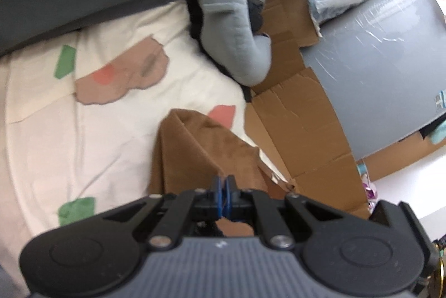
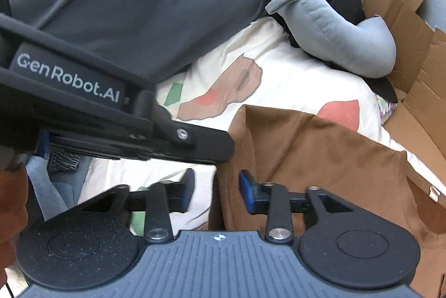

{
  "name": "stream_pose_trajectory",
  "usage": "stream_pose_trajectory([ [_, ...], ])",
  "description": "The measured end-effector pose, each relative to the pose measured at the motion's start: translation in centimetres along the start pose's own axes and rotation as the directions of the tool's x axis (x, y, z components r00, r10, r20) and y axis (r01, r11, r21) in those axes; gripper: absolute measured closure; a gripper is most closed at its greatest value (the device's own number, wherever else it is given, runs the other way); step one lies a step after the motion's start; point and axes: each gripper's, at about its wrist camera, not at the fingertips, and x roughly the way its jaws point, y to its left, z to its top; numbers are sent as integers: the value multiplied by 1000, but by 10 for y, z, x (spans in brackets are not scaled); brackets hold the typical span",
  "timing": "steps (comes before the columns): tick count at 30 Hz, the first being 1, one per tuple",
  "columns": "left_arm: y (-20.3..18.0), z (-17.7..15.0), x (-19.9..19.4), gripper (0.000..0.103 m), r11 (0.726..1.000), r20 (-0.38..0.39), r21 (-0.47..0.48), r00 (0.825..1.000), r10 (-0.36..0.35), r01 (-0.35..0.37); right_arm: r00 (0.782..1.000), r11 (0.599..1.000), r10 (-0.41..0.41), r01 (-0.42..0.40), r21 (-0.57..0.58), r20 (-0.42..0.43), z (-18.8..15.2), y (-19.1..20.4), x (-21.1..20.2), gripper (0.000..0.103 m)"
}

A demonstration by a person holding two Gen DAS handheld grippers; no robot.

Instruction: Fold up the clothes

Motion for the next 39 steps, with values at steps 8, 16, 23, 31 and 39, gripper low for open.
stream_pose_trajectory([
  [8, -22, 7, 9, 83, 994, 59, 100, 998, 31, -37, 1000, 1000, 5, -5, 19, 12, -2, -24, -9, 101],
  [16, -14, 26, 50, 67, 969, 77, 175, 984, 162, -173, 1000, 996, 8, -8, 87, -7, -16, -64, -21, 101],
  [23, -18, 36, 95, 62, 942, 38, 249, 975, 221, -223, 1000, 985, -12, 15, 174, -19, -21, -102, -20, 101],
  [31, -11, 46, 132, 59, 917, 16, 299, 962, 272, -264, 997, 946, -26, 49, 321, -74, -40, -141, 0, 101],
  [39, -14, 48, 149, 62, 921, -15, 311, 967, 252, -235, 992, 915, -19, 68, 397, -126, -60, -152, 11, 101],
])
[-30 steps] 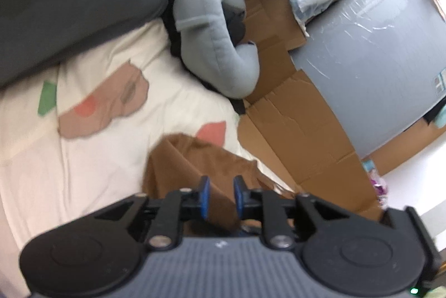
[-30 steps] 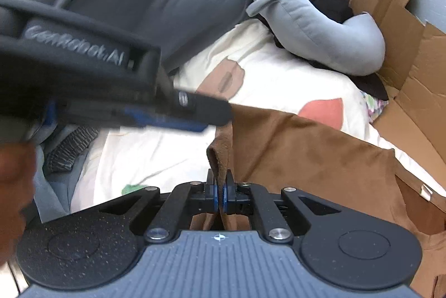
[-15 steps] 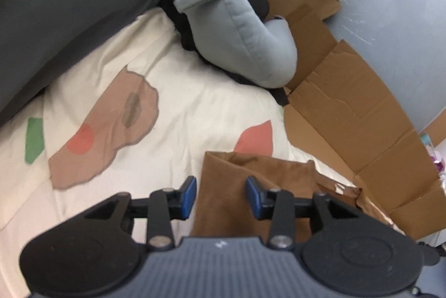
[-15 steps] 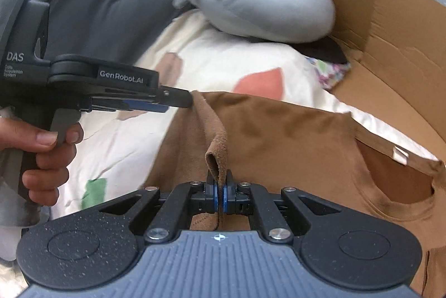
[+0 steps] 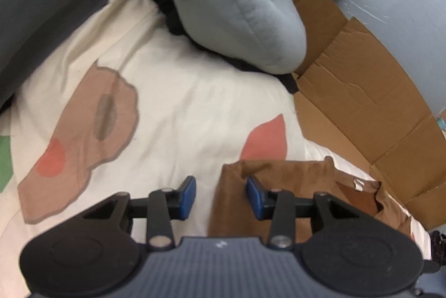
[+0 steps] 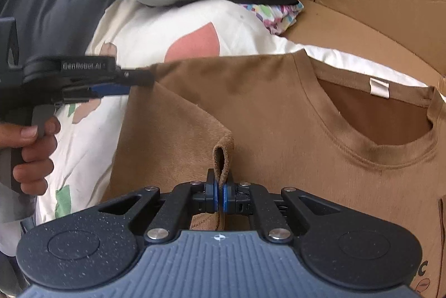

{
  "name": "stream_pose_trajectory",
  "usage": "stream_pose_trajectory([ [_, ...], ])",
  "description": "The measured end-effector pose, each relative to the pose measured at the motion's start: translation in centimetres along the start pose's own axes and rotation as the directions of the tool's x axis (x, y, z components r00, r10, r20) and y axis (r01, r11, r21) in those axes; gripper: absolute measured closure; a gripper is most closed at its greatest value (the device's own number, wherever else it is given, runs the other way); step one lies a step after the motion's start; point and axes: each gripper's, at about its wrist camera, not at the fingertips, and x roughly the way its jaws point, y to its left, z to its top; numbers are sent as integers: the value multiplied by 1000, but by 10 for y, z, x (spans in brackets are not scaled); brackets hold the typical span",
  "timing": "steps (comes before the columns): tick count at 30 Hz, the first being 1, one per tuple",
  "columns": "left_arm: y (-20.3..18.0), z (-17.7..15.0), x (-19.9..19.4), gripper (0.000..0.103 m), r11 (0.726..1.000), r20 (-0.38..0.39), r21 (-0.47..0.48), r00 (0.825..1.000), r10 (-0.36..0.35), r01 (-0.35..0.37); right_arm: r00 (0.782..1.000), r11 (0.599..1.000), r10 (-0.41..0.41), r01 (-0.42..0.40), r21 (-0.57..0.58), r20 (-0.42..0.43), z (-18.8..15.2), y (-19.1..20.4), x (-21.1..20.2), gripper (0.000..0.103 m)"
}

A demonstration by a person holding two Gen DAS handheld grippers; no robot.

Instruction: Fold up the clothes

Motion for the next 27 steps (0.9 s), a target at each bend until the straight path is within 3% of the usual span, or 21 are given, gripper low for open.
stream_pose_trajectory([
  [3, -6, 1, 7, 70, 1000, -4, 16, 1000, 2, -2, 1000, 1000, 2, -2, -1, -7, -3, 1, 1, 101],
  [7, -8, 2, 13, 93, 1000, 1, 14, 1000, 10, -10, 1000, 1000, 2, -2, 12, -21, -5, -1, -1, 101],
  [14, -7, 6, 13, 96, 1000, 32, 8, 999, 29, -30, 999, 1000, 1, 0, 10, -40, -5, -2, -8, 103],
  [24, -8, 7, 16, 96, 999, 37, 8, 998, 50, -51, 998, 983, 11, -1, 183, -57, -4, -31, 11, 102],
  [27, -9, 7, 15, 95, 999, 32, 15, 998, 50, -50, 998, 977, 26, -13, 211, -57, -1, -36, 16, 96],
])
